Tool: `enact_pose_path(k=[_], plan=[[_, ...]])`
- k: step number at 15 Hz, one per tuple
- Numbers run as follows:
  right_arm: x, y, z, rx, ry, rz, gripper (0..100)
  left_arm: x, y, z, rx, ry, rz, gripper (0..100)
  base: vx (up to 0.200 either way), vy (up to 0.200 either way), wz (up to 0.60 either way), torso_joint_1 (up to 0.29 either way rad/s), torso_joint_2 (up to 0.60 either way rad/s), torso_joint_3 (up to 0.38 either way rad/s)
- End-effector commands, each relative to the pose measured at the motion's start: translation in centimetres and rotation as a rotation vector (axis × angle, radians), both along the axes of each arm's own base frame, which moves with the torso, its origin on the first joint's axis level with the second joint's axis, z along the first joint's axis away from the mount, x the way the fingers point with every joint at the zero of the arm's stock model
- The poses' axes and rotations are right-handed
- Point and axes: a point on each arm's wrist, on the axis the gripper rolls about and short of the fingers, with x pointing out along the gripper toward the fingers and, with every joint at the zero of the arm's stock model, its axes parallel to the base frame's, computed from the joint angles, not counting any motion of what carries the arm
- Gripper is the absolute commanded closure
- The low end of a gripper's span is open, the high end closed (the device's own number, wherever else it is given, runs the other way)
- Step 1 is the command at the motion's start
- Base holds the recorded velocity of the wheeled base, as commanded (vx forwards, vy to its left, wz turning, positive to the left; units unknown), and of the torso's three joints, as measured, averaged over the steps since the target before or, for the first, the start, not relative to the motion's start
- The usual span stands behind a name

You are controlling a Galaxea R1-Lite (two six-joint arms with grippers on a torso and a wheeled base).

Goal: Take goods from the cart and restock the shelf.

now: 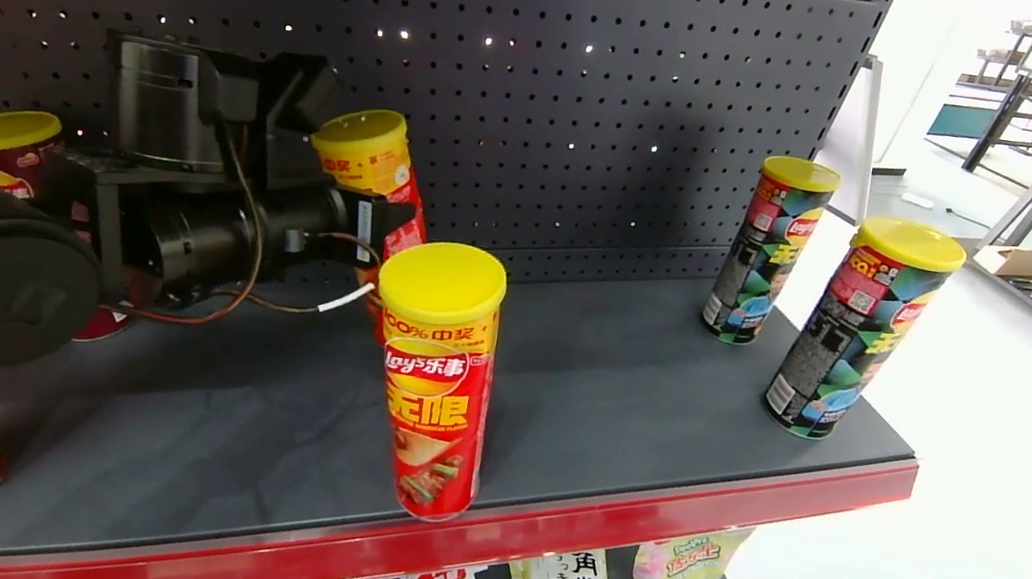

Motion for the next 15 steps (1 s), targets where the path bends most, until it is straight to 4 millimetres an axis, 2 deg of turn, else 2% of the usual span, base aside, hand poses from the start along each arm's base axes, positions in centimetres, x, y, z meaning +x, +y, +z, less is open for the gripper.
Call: enact_pose_path(k=[1,15], plan=[[0.0,0.0,0.0,0.000,0.001,0.000,0,0.9,-0.7,-1.0,0.014,0.025,-0.008,100,0.000,0.000,0.00,0.000,0.00,0.000],[0.0,0.0,0.0,0.000,0.001,0.000,0,1.2,-1.8,-1.7,0.046,0.028,-0.056,100,0.000,0.000,0.00,0.000,0.00,0.000]])
